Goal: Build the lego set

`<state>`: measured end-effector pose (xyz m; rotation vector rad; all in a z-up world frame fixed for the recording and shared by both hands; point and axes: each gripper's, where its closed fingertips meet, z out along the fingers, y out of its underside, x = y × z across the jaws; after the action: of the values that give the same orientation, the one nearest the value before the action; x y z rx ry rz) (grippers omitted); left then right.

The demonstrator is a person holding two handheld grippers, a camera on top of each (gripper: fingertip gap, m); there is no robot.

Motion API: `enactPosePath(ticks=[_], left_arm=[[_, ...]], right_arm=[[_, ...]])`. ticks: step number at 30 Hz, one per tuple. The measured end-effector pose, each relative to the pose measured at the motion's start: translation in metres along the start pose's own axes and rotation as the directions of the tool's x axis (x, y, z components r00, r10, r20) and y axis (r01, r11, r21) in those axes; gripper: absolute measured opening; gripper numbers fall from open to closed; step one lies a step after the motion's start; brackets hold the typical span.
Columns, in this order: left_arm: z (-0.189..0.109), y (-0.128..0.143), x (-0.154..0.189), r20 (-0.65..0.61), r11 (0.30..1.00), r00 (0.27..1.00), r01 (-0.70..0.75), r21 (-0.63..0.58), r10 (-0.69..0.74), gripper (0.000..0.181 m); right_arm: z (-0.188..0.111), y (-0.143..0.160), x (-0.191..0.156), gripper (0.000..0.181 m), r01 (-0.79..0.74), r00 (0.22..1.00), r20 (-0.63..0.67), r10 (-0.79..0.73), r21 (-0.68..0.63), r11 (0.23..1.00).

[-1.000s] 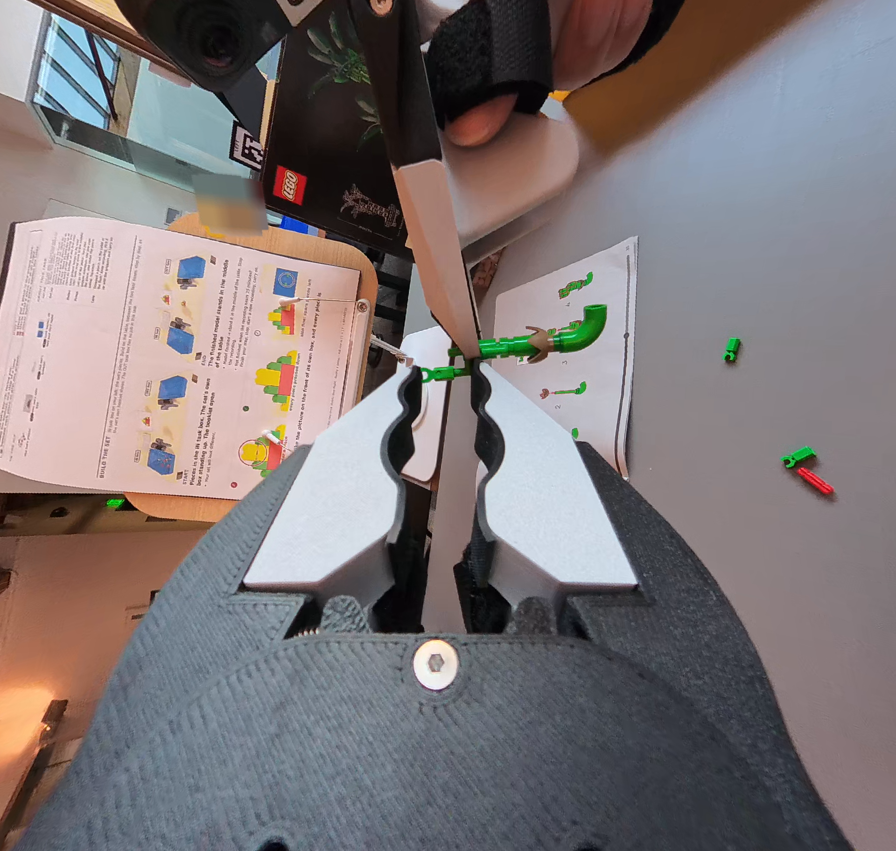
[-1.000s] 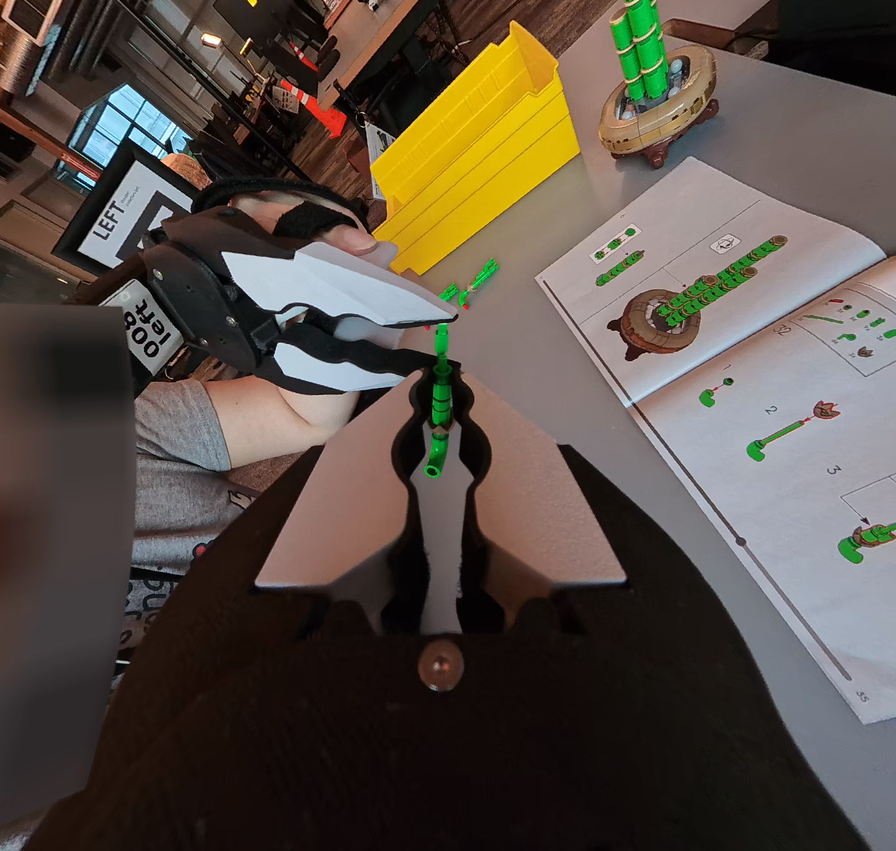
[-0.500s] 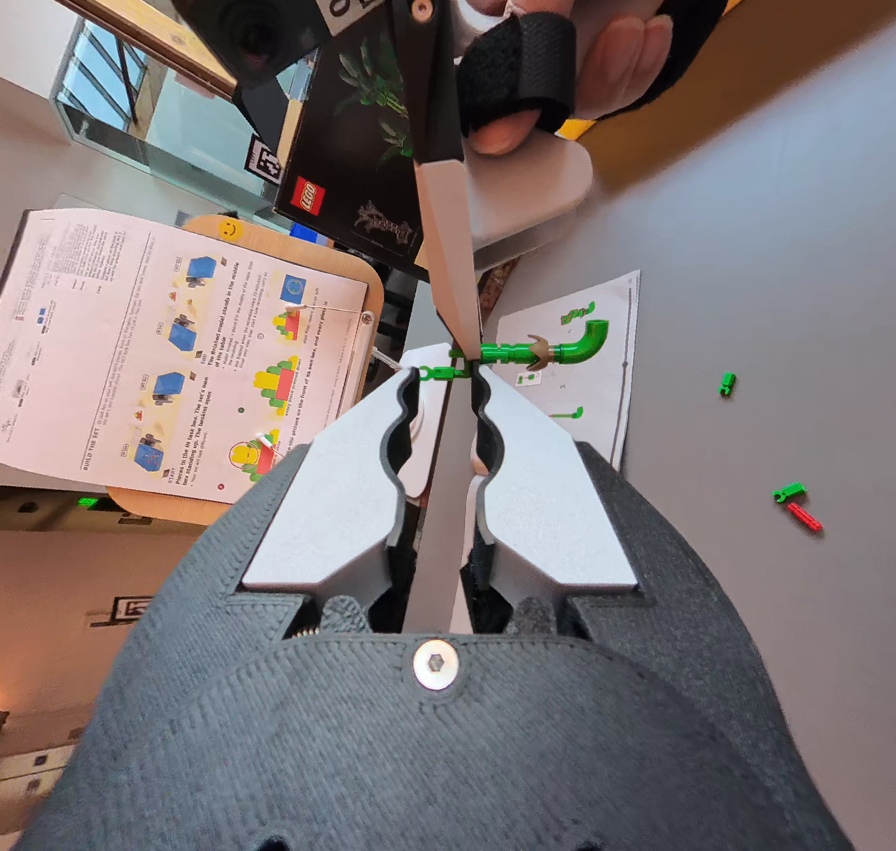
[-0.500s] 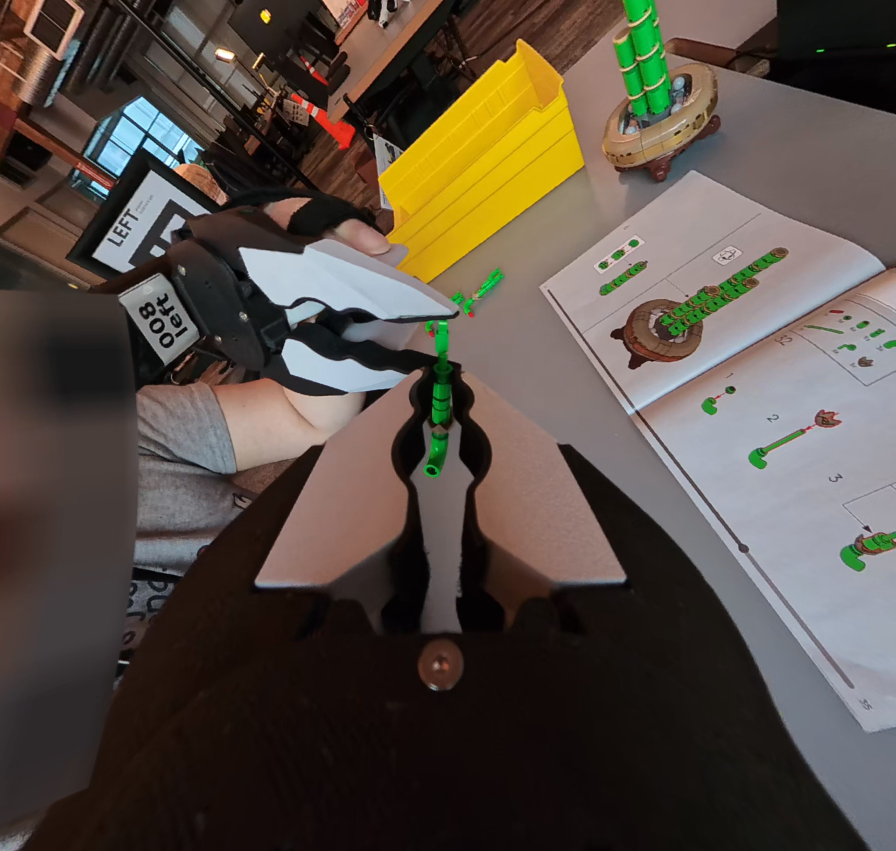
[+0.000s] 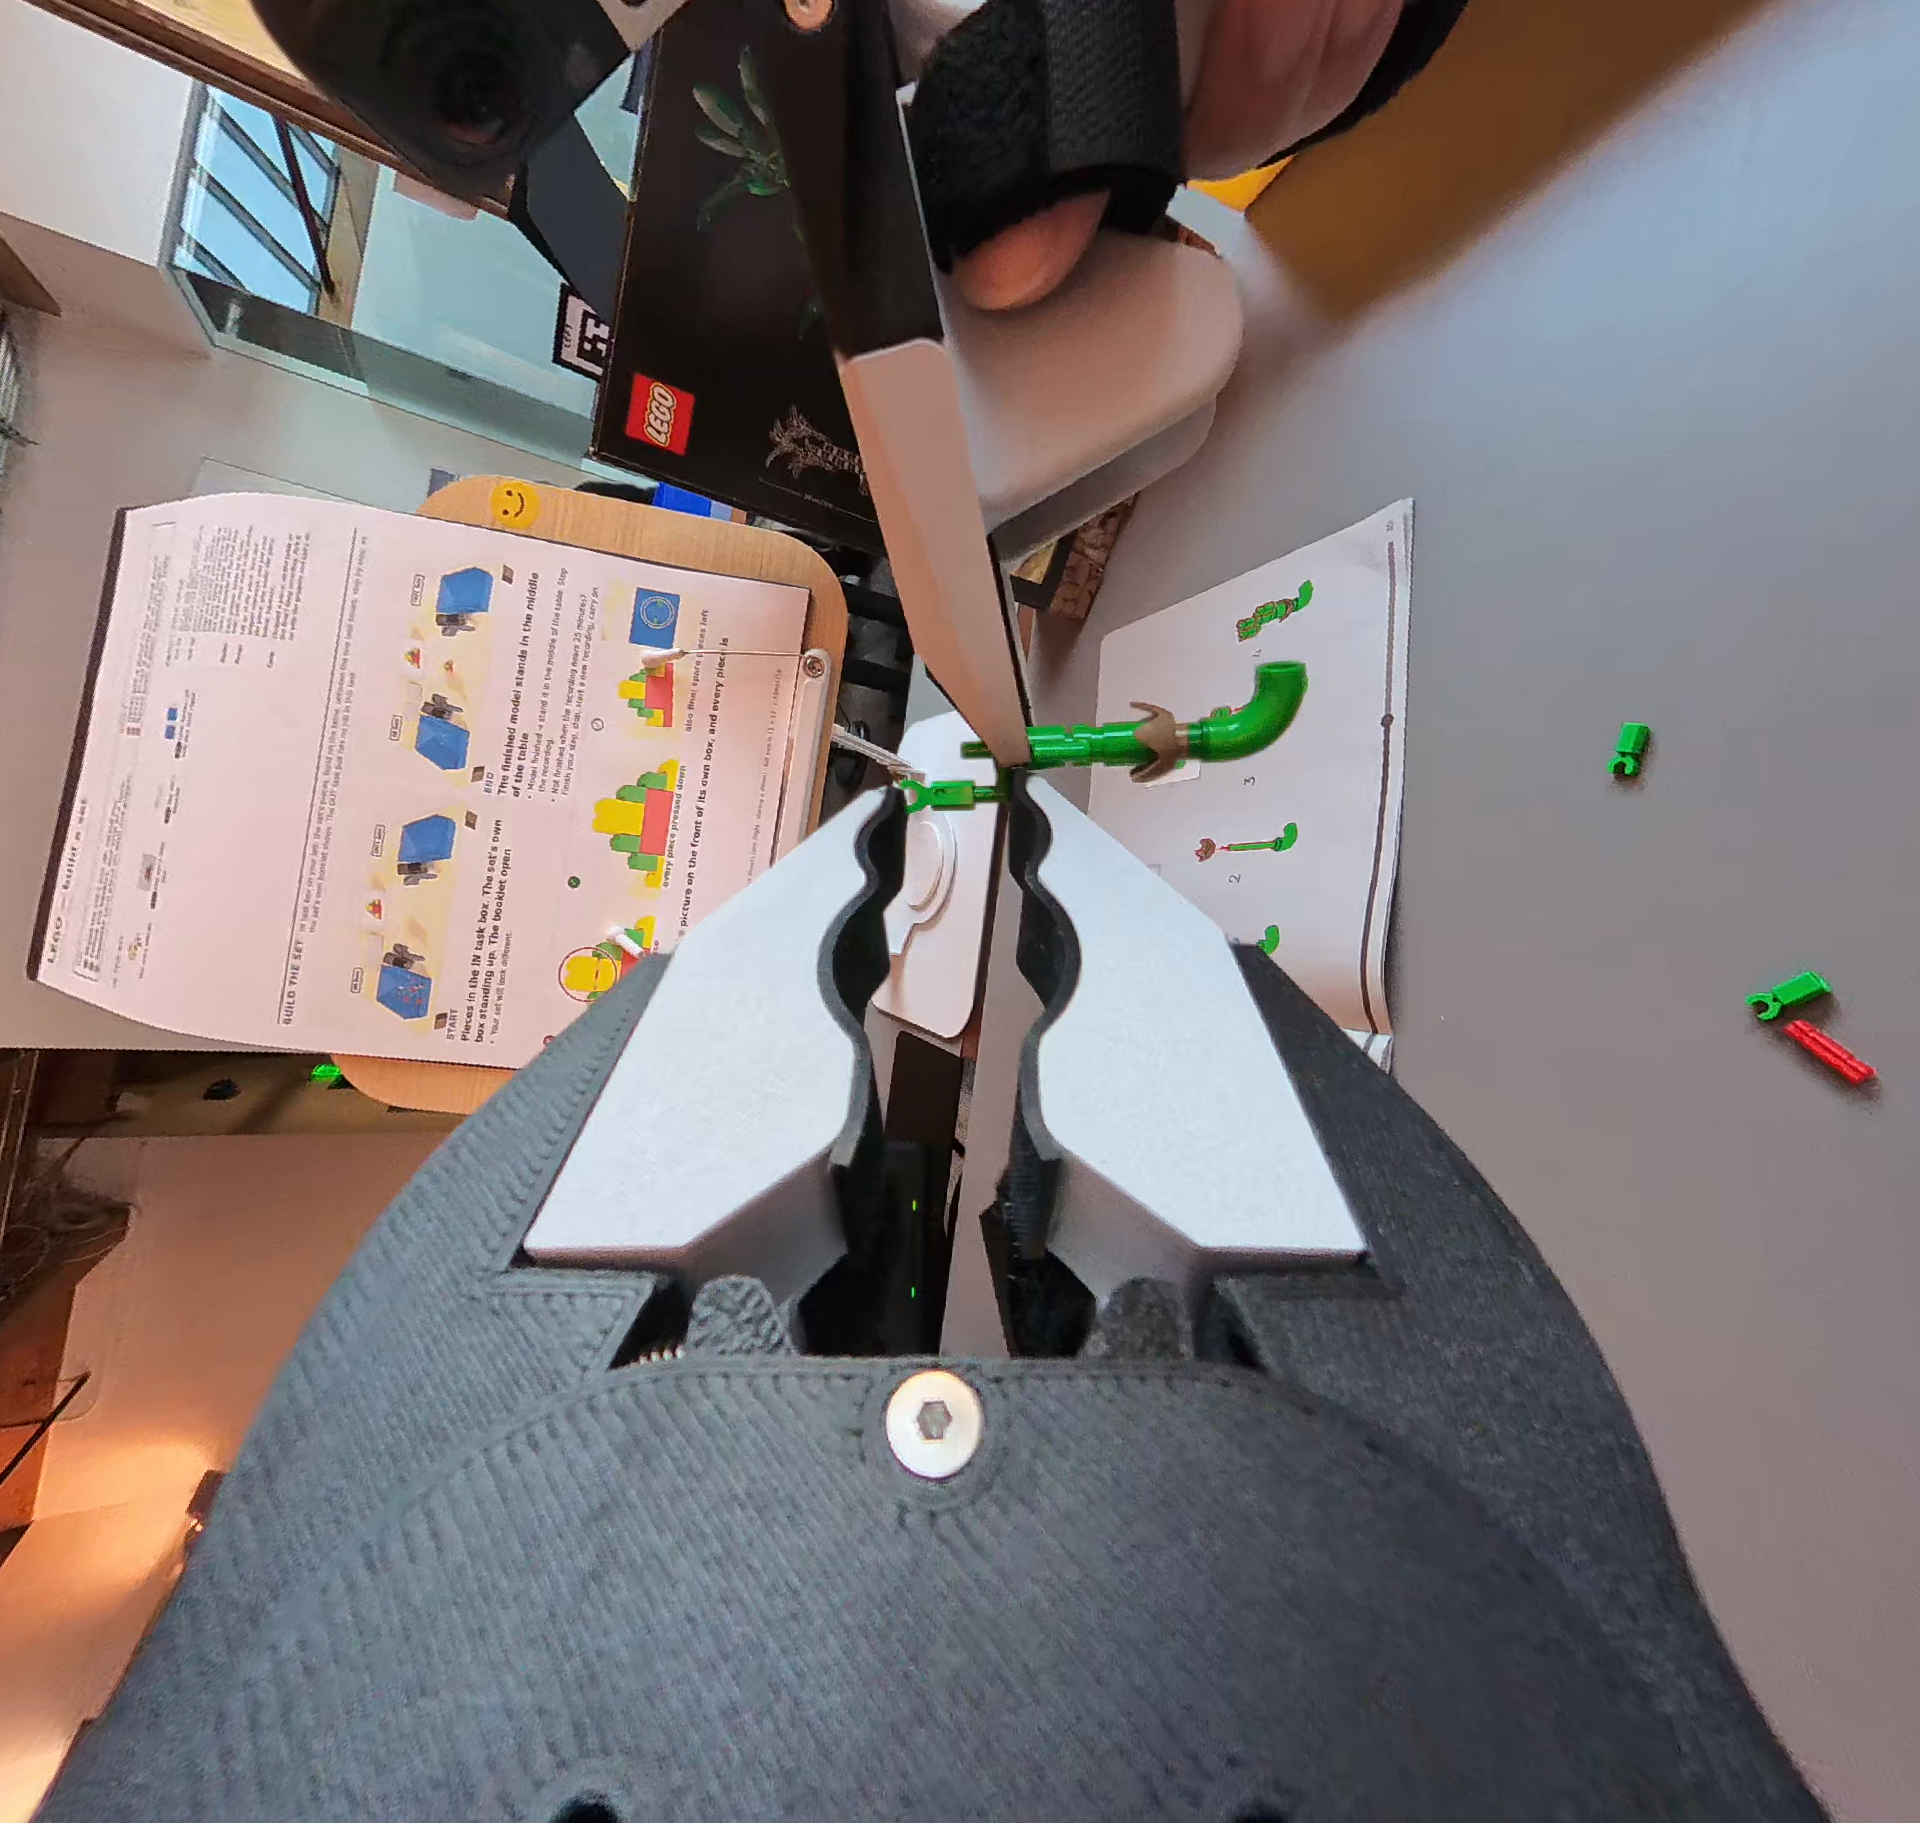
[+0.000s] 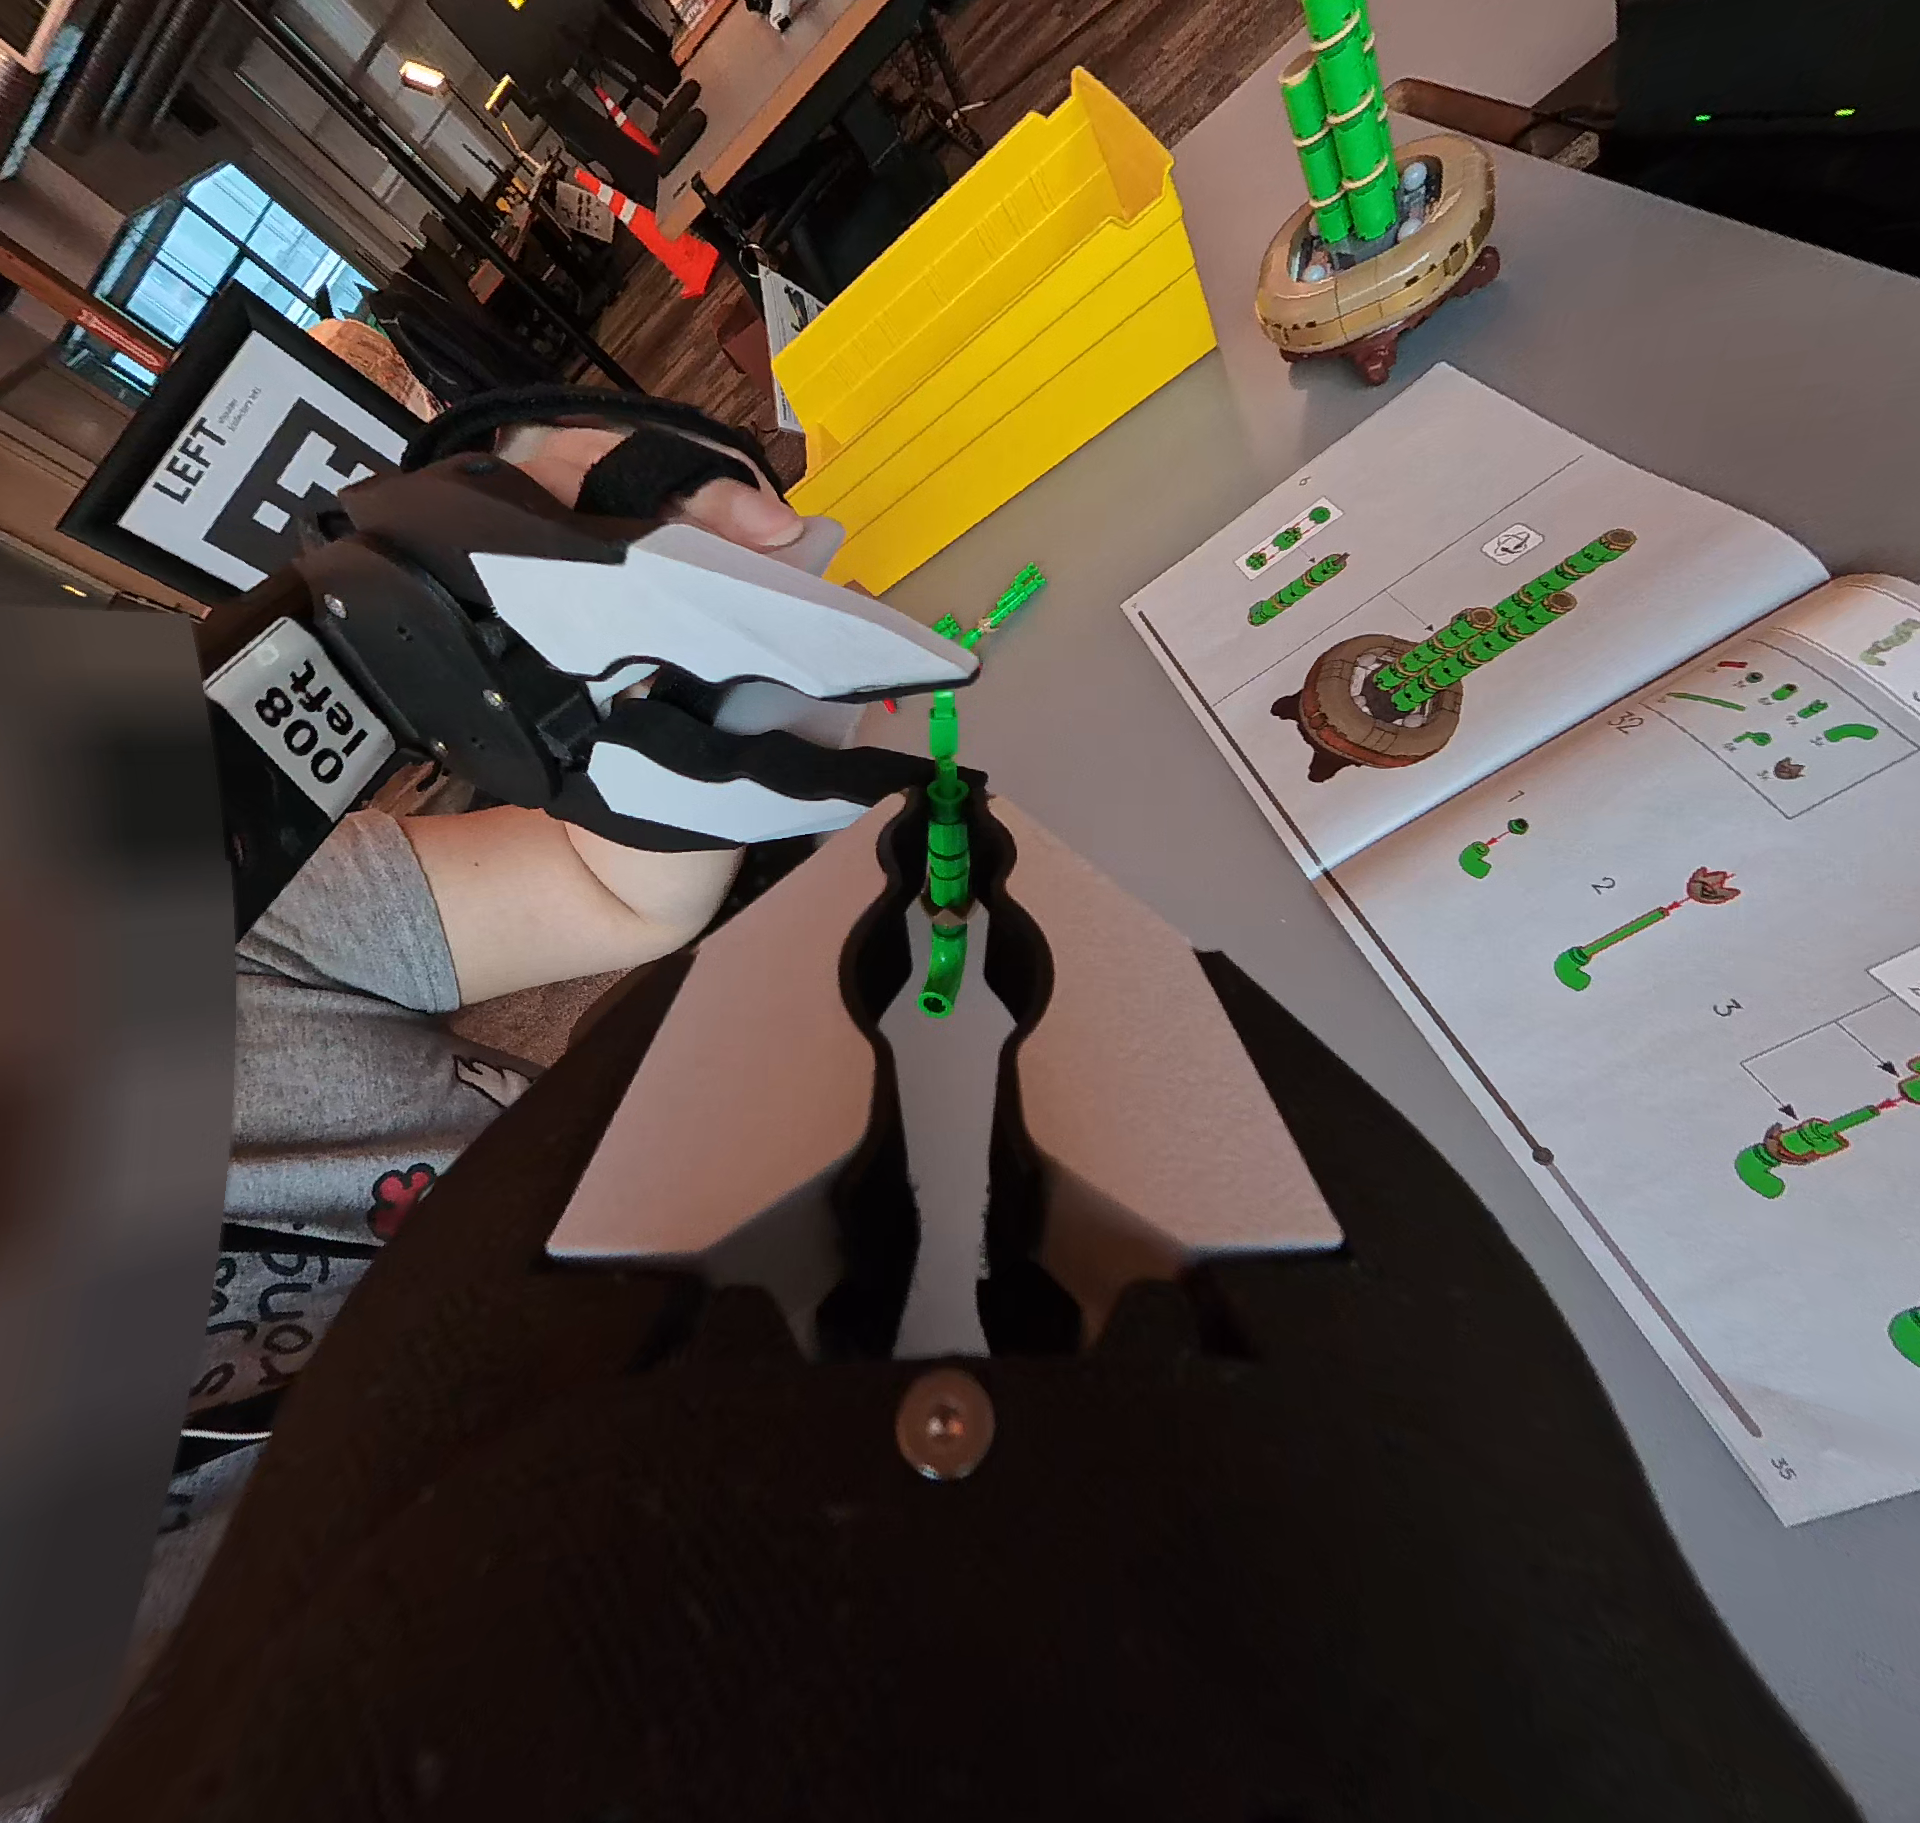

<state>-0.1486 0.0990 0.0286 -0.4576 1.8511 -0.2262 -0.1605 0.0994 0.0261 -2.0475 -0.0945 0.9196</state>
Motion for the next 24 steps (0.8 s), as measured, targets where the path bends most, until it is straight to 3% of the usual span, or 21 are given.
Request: enactPosePath(ticks=[24], left_arm=[[0.0071,0.0043,0.0047,-0.003,1.0,1.0,-0.015,-0.024,0.015,0.018]], right_arm=[[0.0012,0.0037,0.0089,0.006,-0.025,1.0,-0.015,0.025,-0.011,1.0]])
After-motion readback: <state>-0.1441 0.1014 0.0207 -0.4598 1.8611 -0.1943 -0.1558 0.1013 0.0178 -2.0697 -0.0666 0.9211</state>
